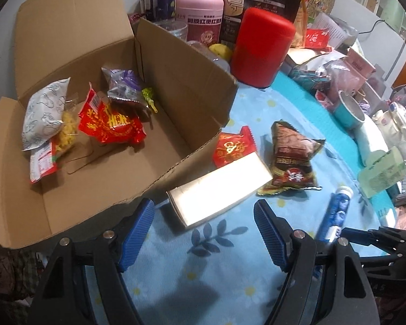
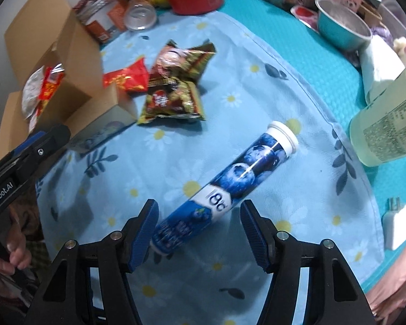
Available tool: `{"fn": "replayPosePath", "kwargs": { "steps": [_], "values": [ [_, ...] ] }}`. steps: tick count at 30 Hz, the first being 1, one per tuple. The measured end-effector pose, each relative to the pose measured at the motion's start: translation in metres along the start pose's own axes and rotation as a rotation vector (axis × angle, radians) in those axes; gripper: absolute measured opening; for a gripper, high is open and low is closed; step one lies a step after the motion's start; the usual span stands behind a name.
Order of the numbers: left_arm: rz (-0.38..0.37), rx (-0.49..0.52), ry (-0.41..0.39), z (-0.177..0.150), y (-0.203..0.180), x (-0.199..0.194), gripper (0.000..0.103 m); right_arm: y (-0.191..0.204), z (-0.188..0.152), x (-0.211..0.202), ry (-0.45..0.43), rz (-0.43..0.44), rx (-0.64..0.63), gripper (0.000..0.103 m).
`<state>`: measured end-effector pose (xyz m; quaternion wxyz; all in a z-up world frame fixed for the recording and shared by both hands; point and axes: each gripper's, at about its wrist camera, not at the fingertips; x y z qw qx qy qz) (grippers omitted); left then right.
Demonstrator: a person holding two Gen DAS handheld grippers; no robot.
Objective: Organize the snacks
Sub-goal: 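Grasp the gold box with the left tool while the right tool grasps the blue tablet tube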
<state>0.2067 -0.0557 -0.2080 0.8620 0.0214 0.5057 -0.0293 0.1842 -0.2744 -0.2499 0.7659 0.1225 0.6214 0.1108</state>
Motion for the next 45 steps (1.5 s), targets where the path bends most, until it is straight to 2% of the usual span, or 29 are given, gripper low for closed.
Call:
{"fn": "replayPosePath", "kwargs": {
  "steps": [6,18,22,25,31,35,39,40,41,42,43,45],
  "values": [
    [-0.027,0.014,0.023,0.002,-0.004,0.016,0.076,-0.012,0.007,0.009,0.011,0.007,0.027,0.057],
    [-0.129,0.050,0.060,0.000,-0.029,0.008,0.076,-0.025,0.024,0.008,0.000,-0.027,0.007,0.048],
    [-0.098,0.076,-0.012,0.003,-0.034,-0.007,0.076,-0.026,0.027,0.007,-0.009,-0.036,-0.005,0.045],
    [-0.078,0.113,-0.035,0.013,-0.035,-0.007,0.076,-0.025,0.030,0.008,-0.012,-0.030,-0.003,0.042],
    [-0.135,0.200,0.005,0.022,-0.041,0.016,0.076,-0.021,0.033,0.010,-0.013,-0.028,-0.022,0.041],
    [-0.152,0.248,0.064,0.018,-0.049,0.032,0.076,-0.021,0.035,0.010,-0.009,-0.023,-0.030,0.041],
    [-0.116,0.254,0.139,0.008,-0.051,0.048,0.076,-0.012,0.034,0.014,-0.021,-0.037,-0.074,0.037],
    [-0.110,0.240,0.141,0.006,-0.049,0.049,0.074,-0.008,0.034,0.016,-0.021,-0.039,-0.090,0.036],
    [-0.113,0.210,0.133,0.004,-0.044,0.049,0.066,-0.004,0.032,0.016,-0.023,-0.044,-0.113,0.035],
    [-0.118,0.190,0.136,0.002,-0.041,0.049,0.052,-0.003,0.031,0.017,-0.023,-0.044,-0.120,0.033],
    [-0.120,0.172,0.150,0.000,-0.039,0.050,0.045,-0.001,0.030,0.017,-0.022,-0.039,-0.123,0.033],
    [-0.104,0.154,0.159,-0.004,-0.035,0.049,0.044,0.001,0.028,0.018,-0.021,-0.039,-0.122,0.032]
  ]
}}
Point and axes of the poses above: each gripper's, at about its wrist camera, not at the fingertips, and x roughly the way its jaws point, y to its left, z to its top, and after that the axes turned 6 degrees about z, right-handed
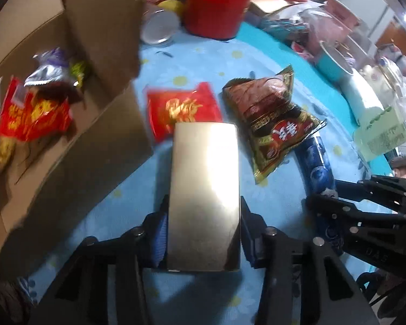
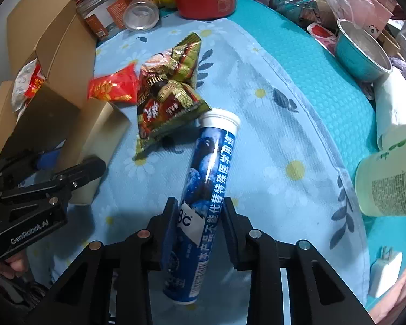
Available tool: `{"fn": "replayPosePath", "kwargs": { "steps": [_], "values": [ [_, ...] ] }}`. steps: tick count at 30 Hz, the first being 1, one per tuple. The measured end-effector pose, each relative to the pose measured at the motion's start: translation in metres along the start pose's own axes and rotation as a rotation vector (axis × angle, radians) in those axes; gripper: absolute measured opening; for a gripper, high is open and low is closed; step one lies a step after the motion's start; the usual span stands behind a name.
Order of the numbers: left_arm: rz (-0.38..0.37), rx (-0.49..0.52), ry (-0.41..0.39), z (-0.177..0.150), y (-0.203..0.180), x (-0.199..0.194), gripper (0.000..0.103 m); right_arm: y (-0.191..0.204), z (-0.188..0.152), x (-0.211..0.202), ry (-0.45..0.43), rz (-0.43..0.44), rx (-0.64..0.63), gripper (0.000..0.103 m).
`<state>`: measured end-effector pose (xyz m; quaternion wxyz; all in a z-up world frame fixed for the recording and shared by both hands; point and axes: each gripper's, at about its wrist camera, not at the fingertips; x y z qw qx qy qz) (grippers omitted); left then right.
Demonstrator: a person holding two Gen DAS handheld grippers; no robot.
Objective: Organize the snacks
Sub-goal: 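Grasp the gold box with the left tool while the right tool grasps the blue tablet tube, then lift and carry the gold box and blue tube toward the cardboard box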
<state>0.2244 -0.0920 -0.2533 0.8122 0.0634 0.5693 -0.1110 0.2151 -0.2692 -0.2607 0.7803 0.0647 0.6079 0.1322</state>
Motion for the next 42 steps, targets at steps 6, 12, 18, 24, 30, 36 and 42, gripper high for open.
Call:
{"fn": "replayPosePath", "kwargs": {
  "steps": [6,12,18,24,30,36,42],
  "values": [
    [0.022,-0.026,0.027,-0.015,0.001,-0.007,0.044,0.007,-0.010,0.000,0.016,-0.008,-0.031,0.030],
    [0.047,-0.044,0.057,-0.042,0.002,-0.018,0.044,0.022,-0.025,-0.001,0.026,-0.007,-0.061,0.029],
    [0.078,-0.070,0.073,-0.072,0.005,-0.029,0.044,0.041,-0.038,0.001,0.054,0.052,-0.116,0.029],
    [0.107,-0.114,0.100,-0.102,0.016,-0.042,0.044,0.065,-0.051,0.005,0.084,0.072,-0.196,0.029],
    [0.112,-0.144,0.124,-0.134,0.023,-0.054,0.044,0.090,-0.066,0.011,0.118,0.097,-0.273,0.029],
    [0.133,-0.175,0.095,-0.142,0.023,-0.050,0.045,0.104,-0.075,0.015,0.119,0.098,-0.366,0.029],
    [0.174,-0.180,0.070,-0.131,0.012,-0.042,0.047,0.103,-0.080,0.011,0.115,0.082,-0.383,0.031]
  ]
}}
Point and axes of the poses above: each gripper's, at about its wrist camera, not at the fingertips, and x roughly the way its jaws point, y to its left, z to its top, and after that the axes turned 6 degrees about z, right-handed
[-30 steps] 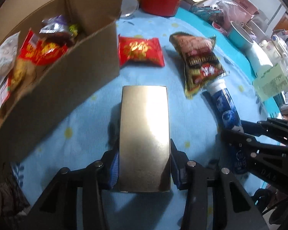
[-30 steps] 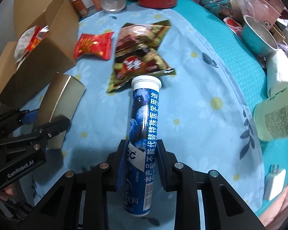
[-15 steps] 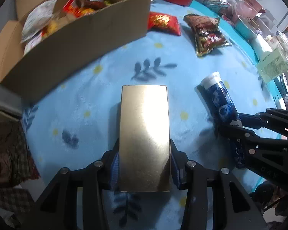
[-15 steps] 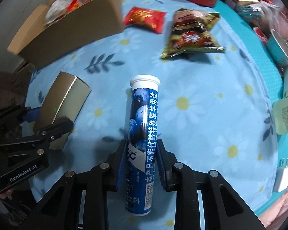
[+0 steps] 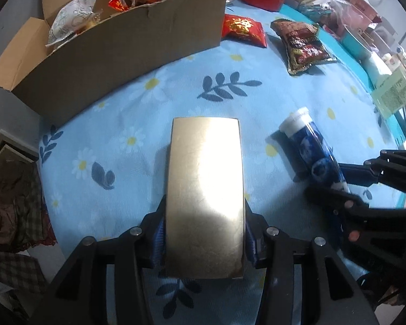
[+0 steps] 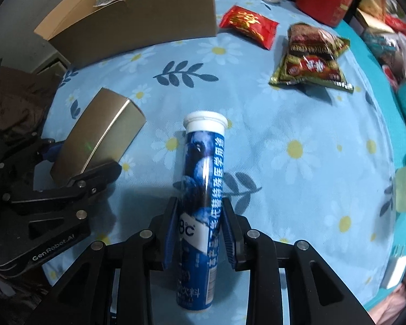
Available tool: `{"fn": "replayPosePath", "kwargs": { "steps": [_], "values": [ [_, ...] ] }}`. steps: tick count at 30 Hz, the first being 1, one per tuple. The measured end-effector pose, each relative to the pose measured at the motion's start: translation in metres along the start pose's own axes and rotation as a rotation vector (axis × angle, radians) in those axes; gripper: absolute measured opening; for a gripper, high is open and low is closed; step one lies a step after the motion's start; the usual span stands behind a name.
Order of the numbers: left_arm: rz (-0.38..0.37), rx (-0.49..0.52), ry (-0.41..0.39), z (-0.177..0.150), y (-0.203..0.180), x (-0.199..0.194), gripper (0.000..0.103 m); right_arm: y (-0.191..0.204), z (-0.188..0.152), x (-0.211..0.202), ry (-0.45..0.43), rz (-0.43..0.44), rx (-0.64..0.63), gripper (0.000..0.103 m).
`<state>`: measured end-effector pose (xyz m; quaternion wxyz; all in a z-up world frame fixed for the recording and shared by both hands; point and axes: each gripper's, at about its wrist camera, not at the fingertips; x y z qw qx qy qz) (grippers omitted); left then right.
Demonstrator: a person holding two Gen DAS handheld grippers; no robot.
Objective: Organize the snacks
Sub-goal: 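Lift and carry the gold box and blue tube toward the cardboard box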
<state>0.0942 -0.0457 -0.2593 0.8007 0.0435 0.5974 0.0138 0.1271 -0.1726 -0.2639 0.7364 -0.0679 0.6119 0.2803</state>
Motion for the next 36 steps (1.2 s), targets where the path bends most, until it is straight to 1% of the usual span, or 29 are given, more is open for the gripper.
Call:
{"fn": "replayPosePath", "kwargs": {
  "steps": [4,7,9,10,12,14,18,22,25,31,36],
  "values": [
    [0.013,0.005,0.010,0.008,-0.009,0.004,0.049,0.011,0.009,0.009,-0.002,-0.023,-0.008,0.035],
    [0.007,0.011,0.006,0.011,-0.010,0.005,0.049,0.014,0.007,0.009,-0.018,-0.030,-0.006,0.035],
    [-0.010,0.021,-0.001,0.012,-0.004,0.005,0.048,0.019,0.006,0.015,-0.031,-0.040,-0.024,0.033],
    [-0.013,0.023,-0.004,0.013,-0.004,0.005,0.045,0.017,0.005,0.015,-0.037,-0.043,-0.034,0.032],
    [-0.028,0.007,-0.006,0.015,0.001,0.005,0.043,0.016,-0.003,0.011,-0.047,-0.051,-0.053,0.029],
    [-0.036,-0.004,-0.006,0.016,0.004,0.003,0.043,0.016,-0.004,0.013,-0.040,-0.042,-0.034,0.028],
    [-0.033,0.011,-0.014,0.010,0.008,-0.003,0.043,0.015,-0.006,0.012,-0.018,-0.009,0.019,0.028],
    [-0.029,0.024,-0.017,0.000,0.013,-0.010,0.043,0.021,-0.013,0.011,-0.010,-0.002,0.021,0.028],
    [-0.035,0.019,-0.011,-0.010,0.015,-0.015,0.043,0.027,-0.022,0.009,-0.004,0.020,0.029,0.028],
    [-0.046,-0.003,-0.007,-0.022,0.018,-0.031,0.043,0.041,-0.032,0.003,-0.013,0.056,0.065,0.028],
    [-0.047,-0.004,-0.030,-0.027,0.022,-0.051,0.043,0.056,-0.032,-0.014,-0.033,0.072,0.068,0.028]
  ]
}}
Point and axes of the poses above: each gripper's, at about its wrist camera, not at the fingertips, and x roughly the way its jaws point, y to its left, z to its top, and after that the axes turned 6 degrees about z, right-handed
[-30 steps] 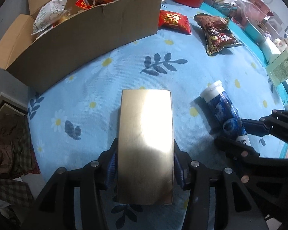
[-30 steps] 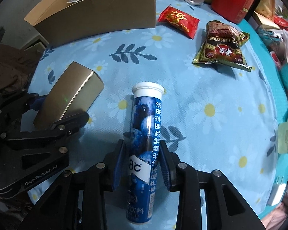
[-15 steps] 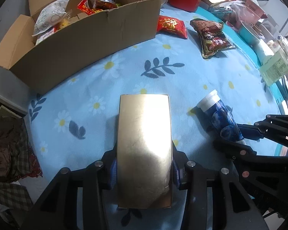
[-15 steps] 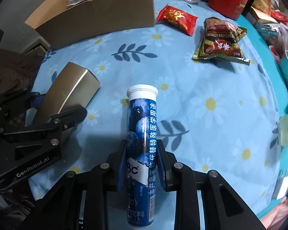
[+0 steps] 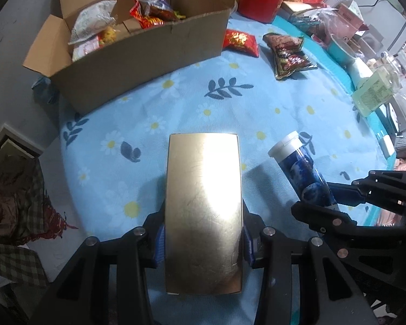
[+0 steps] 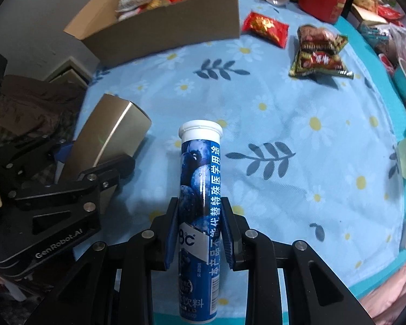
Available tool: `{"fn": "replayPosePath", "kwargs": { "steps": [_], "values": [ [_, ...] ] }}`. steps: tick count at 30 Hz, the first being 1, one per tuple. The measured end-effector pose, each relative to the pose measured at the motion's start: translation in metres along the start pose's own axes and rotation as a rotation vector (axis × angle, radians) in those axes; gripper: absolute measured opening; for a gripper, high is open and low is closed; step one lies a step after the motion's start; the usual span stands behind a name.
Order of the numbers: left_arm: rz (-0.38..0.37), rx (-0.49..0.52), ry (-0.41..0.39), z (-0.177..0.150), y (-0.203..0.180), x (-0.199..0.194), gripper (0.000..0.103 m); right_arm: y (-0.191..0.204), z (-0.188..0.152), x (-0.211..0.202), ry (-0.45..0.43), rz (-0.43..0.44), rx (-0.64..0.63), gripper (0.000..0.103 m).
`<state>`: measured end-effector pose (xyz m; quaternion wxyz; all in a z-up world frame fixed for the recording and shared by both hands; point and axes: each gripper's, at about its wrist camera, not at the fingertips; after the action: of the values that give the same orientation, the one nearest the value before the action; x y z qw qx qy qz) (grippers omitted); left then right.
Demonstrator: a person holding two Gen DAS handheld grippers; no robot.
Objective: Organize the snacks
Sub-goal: 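Lift and carry the gold box and blue tube toward the cardboard box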
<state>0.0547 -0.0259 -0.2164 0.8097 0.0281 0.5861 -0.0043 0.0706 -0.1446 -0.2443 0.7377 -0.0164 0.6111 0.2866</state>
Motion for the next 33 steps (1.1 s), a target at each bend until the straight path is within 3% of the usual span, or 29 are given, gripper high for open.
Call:
{"fn": "replayPosePath", "kwargs": {
  "steps": [17,33],
  "values": [
    [-0.047,-0.055,-0.111,0.004,0.026,-0.075,0.043,0.045,0.001,-0.067,-0.080,0.032,-0.039,0.028],
    [0.035,-0.145,-0.301,0.047,0.068,-0.144,0.043,0.082,0.061,-0.127,-0.224,0.056,-0.173,0.028]
  ]
}}
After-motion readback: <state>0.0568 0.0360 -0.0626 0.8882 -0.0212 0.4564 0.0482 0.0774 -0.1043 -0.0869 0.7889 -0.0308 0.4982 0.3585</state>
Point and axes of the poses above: each gripper's, at about its wrist camera, not at the fingertips, and x roughly the way its jaws point, y to its left, z to its top, and after that the axes turned 6 degrees about z, right-handed
